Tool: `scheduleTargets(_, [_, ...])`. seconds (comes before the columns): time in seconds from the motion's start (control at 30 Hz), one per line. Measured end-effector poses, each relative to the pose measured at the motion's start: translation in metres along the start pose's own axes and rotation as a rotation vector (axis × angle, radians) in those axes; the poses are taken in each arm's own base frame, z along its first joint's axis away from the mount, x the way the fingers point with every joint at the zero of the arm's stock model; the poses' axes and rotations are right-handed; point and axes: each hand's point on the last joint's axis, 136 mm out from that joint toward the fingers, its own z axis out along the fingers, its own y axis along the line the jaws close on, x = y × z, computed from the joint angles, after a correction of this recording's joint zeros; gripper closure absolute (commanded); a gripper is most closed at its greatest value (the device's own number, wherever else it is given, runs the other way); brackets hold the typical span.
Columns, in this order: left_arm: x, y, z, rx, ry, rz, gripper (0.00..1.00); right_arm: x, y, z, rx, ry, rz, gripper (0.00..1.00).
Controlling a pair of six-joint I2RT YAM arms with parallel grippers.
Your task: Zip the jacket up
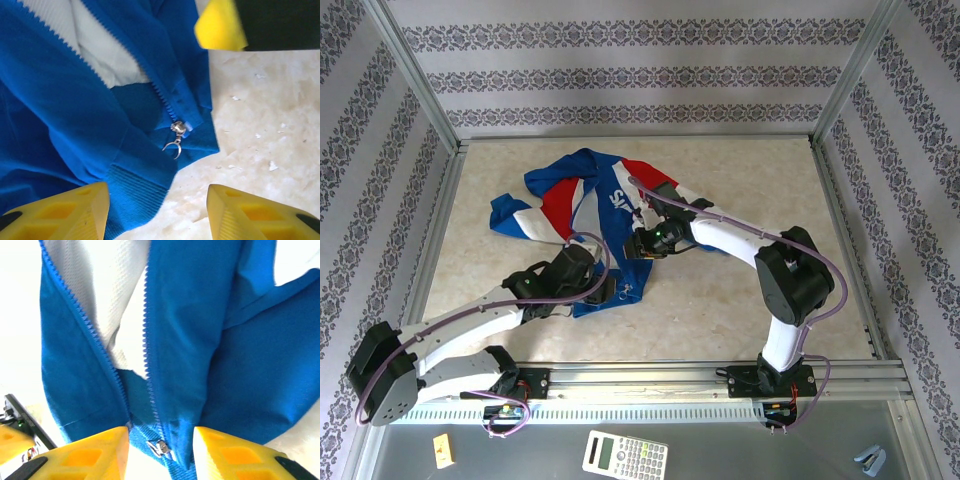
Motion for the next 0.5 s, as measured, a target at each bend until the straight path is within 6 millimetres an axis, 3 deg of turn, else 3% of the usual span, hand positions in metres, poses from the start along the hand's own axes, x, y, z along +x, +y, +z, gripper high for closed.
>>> scheduleTargets(0.2, [0.011,0.011,0.006,-0.003,0.004,-0.064,0.56,0.005,0.019,0.003,-0.037,0.020,-0.033,0.61])
scheduleTargets(0.5, [0.009,0.011,0.014,-0.003,0.003,-0.159,0.42,0.017,0.026,0.022,-0.050,0.080,-0.045,0.62])
